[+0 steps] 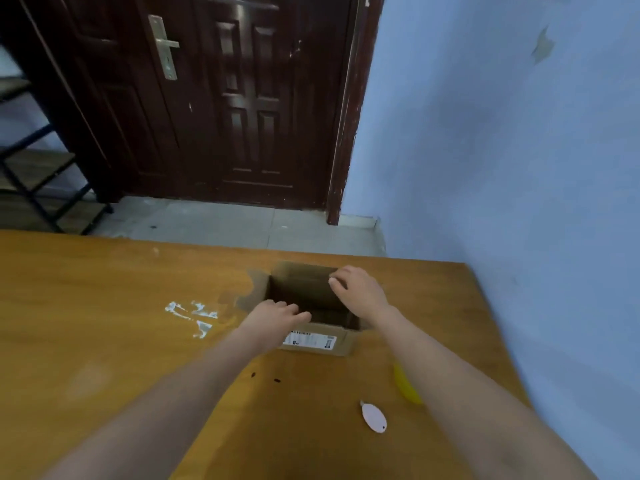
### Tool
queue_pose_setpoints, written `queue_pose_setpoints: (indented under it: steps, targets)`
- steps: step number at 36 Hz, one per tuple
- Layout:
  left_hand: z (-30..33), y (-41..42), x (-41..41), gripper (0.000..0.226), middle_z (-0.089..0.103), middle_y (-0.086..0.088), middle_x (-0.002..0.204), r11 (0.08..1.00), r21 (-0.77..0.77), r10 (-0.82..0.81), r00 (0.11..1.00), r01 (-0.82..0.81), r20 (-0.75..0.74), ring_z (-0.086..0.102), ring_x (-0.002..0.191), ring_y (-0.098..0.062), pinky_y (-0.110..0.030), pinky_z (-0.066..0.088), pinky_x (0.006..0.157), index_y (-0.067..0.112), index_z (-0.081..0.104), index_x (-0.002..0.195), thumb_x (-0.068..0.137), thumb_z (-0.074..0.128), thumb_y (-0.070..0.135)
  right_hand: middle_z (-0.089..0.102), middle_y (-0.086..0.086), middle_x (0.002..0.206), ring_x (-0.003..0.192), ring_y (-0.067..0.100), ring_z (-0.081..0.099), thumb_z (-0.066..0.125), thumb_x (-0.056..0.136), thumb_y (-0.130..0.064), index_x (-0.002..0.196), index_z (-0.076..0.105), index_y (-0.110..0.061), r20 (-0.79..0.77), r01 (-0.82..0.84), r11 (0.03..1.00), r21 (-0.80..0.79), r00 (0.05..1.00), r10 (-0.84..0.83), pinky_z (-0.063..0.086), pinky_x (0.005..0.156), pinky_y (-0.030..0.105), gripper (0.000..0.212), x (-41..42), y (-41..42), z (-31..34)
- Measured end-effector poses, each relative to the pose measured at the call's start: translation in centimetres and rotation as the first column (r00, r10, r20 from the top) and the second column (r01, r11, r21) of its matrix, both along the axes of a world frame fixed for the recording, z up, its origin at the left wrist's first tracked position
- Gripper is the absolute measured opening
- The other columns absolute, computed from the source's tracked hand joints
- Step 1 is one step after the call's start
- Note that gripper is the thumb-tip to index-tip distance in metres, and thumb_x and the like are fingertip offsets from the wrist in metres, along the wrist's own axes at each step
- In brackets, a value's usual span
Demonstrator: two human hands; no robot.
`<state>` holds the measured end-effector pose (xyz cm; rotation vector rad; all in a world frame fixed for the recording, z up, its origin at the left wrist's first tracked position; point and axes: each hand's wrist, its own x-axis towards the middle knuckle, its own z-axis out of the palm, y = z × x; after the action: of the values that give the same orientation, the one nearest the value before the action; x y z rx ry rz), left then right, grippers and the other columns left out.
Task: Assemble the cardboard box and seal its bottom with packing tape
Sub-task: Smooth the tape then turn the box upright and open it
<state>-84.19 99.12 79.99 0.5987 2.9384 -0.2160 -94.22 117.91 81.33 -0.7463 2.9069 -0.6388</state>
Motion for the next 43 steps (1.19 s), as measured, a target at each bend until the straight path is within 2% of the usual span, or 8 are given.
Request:
queue_pose_setpoints:
  steps: [6, 13, 20, 24, 29, 33, 35, 43]
  targets:
    - [-2.4, -0.2, 2.7, 0.062, 0.013, -0.004, 0.159, 1.000, 0.027, -0.019, 0.995, 0.017, 0.097, 0.016, 0.145, -0.026, -0.040, 0.019, 0.116, 0.039, -0.001, 0.149, 0.101, 0.035, 0.022, 0.030, -0.002, 0.154, 0.142, 0.018, 0.025, 0.032, 0.099, -0.047, 0.144, 0.037, -0.024, 0.156, -0.035, 0.996, 0.078, 0.987, 0.023, 0.024, 0.114, 0.040, 0.051, -1.5, -0.3, -1.4]
    - [-3.9, 0.9, 5.0, 0.078, -0.021, -0.006, 0.157, 0.993, -0.110, 0.065, 0.989, -0.050, 0.135, -0.017, 0.144, -0.030, -0.051, -0.005, 0.116, 0.038, -0.015, 0.147, 0.097, 0.044, 0.032, 0.030, 0.000, 0.154, 0.143, 0.022, 0.024, 0.024, 0.093, -0.062, 0.145, 0.034, -0.025, 0.365, 0.012, 0.976, 0.219, 0.926, -0.093, -0.001, 0.116, 0.053, 0.064, -1.8, -1.0, -3.0]
    - [-2.2, 1.4, 4.0, 0.053, 0.011, 0.001, 0.159, 0.961, 0.187, 0.172, 0.968, -0.205, 0.183, 0.010, 0.145, -0.022, -0.046, 0.008, 0.117, 0.041, 0.021, 0.147, 0.096, 0.030, 0.052, 0.041, 0.004, 0.148, 0.136, 0.024, 0.038, 0.035, 0.096, -0.053, 0.141, 0.041, -0.020, 0.440, 0.077, 0.997, -0.003, 0.895, -0.068, 0.027, 0.113, 0.044, 0.056, -2.9, -0.3, -0.9]
    - [0.3, 0.7, 2.6, 0.048, 0.021, 0.013, 0.155, 0.677, 0.590, 0.355, 0.898, -0.439, 0.261, 0.031, 0.137, -0.011, -0.036, 0.035, 0.109, 0.036, 0.040, 0.140, 0.095, 0.040, 0.052, 0.060, 0.002, 0.119, 0.106, 0.017, 0.055, 0.041, 0.098, -0.041, 0.122, 0.058, -0.016, 0.323, 0.221, 0.958, -0.184, 0.934, -0.153, 0.043, 0.084, 0.027, 0.039, -3.5, 1.2, 1.0]
    - [2.5, -2.4, -0.1, 0.052, 0.029, 0.002, 0.153, 0.574, 0.631, 0.584, 0.801, -0.521, 0.130, 0.028, 0.140, -0.018, -0.037, 0.028, 0.111, 0.021, 0.036, 0.144, 0.097, 0.042, 0.042, 0.055, -0.001, 0.073, 0.068, 0.019, 0.053, 0.040, 0.099, -0.030, 0.073, 0.050, -0.019, 0.206, 0.448, 0.866, -0.223, 0.890, -0.407, 0.032, 0.051, 0.024, 0.029, -4.1, 5.3, 1.4]
    - [2.3, -4.0, -1.6, 0.059, 0.036, -0.013, 0.145, 0.388, 0.523, 0.788, 0.567, -0.759, 0.238, 0.033, 0.133, -0.030, -0.043, 0.033, 0.105, 0.007, 0.029, 0.143, 0.095, 0.046, 0.038, 0.059, 0.018, 0.123, 0.104, 0.031, 0.059, 0.034, 0.101, -0.039, 0.126, 0.051, -0.001, 0.417, 0.626, 0.775, -0.089, 0.730, -0.542, 0.049, 0.081, 0.036, 0.049, -3.6, 8.4, 0.2]
    - [2.1, -4.3, -2.0, 0.058, 0.044, -0.018, 0.137, 0.267, 0.487, 0.804, 0.471, -0.832, 0.363, 0.042, 0.125, -0.036, -0.045, 0.038, 0.098, 0.004, 0.032, 0.140, 0.096, 0.045, 0.039, 0.064, 0.015, 0.109, 0.090, 0.027, 0.064, 0.031, 0.100, -0.046, 0.127, 0.051, 0.001, 0.570, 0.607, 0.789, -0.097, 0.683, -0.456, 0.052, 0.078, 0.036, 0.058, -2.8, 8.7, -0.5]
    - [0.7, -2.7, -1.9, 0.047, 0.060, -0.010, 0.119, 0.198, 0.690, 0.613, 0.637, -0.697, 0.468, 0.058, 0.102, -0.024, -0.039, 0.052, 0.086, 0.011, 0.042, 0.137, 0.098, 0.044, 0.037, 0.069, 0.008, 0.095, 0.084, 0.019, 0.065, 0.025, 0.099, -0.051, 0.107, 0.066, -0.008, 0.661, 0.486, 0.829, -0.275, 0.722, -0.204, 0.050, 0.071, 0.029, 0.060, -1.0, 5.0, 0.5]
